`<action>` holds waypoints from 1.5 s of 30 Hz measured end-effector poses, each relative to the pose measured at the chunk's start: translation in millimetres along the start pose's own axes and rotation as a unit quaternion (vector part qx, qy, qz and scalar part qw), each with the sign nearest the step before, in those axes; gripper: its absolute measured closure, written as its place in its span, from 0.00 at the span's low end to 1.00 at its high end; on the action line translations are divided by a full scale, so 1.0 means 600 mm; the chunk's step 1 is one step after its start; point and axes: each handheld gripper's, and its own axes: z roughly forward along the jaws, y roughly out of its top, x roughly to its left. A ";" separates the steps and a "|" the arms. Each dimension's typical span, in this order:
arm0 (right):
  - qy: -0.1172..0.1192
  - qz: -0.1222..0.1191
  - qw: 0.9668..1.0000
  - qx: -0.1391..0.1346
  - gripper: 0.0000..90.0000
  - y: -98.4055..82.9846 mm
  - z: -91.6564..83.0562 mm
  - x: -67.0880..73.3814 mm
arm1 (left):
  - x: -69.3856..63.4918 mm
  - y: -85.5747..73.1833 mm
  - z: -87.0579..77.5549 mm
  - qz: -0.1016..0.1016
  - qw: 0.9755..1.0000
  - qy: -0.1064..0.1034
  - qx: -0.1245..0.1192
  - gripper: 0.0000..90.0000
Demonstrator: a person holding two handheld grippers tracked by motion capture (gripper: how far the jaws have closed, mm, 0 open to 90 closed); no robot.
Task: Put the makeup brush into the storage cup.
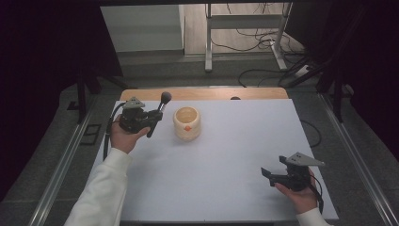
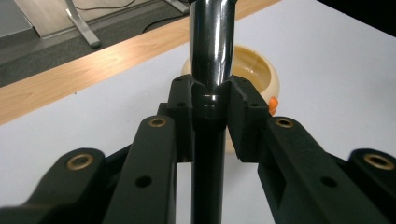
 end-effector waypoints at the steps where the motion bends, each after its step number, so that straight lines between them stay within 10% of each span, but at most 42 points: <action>1: 0.000 0.000 1.000 0.000 0.14 0.000 0.000 0.000 | -0.001 0.001 0.001 0.000 1.000 0.001 -0.003 0.81; 45: -0.002 -0.003 1.000 0.000 0.14 0.000 -0.001 0.000 | -0.031 0.042 0.050 -0.013 0.998 -0.003 -0.057 0.81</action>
